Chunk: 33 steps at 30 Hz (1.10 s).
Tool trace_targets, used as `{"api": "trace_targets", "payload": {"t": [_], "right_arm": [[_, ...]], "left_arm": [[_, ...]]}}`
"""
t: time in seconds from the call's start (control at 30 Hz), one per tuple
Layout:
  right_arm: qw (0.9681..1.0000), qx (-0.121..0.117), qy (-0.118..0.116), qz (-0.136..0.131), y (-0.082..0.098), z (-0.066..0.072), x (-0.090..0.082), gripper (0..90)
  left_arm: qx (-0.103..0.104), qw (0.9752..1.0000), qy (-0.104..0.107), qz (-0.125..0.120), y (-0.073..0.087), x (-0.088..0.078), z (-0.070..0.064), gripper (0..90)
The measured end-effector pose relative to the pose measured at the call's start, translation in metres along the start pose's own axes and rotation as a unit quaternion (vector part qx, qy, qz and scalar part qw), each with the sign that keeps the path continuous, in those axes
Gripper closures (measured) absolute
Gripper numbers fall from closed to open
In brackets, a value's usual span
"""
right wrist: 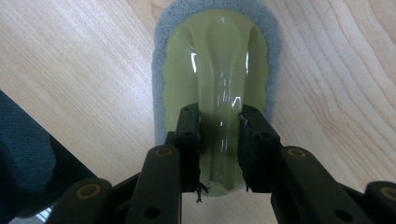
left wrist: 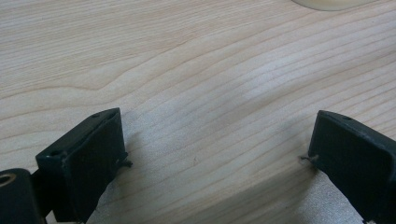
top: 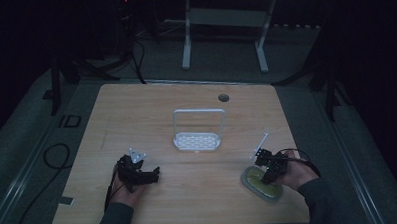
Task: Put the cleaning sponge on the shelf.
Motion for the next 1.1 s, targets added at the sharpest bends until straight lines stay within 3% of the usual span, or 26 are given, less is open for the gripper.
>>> {"api": "trace_targets", "payload": {"t": [0.57,1.1], "right_arm": [[0.9994,-0.031,0.007,-0.017,-0.006,0.005,-0.011,71.3],[0.9963,-0.062,0.034,-0.049,-0.024,0.006,-0.03,71.4]], "left_arm": [[0.0,1.0,0.0,0.0,0.0,0.0,0.0,3.8],[0.0,1.0,0.0,0.0,0.0,0.0,0.0,3.8]]}}
Point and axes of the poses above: each handheld gripper's, and its own axes: x roughly forward along the jaws, y roughly out of its underside, z roughly to its left, the point moved 10 cm from there along x, roughly forward along the jaws, and after that the axes turned 3 degrees about z, right-handed, at the moved point
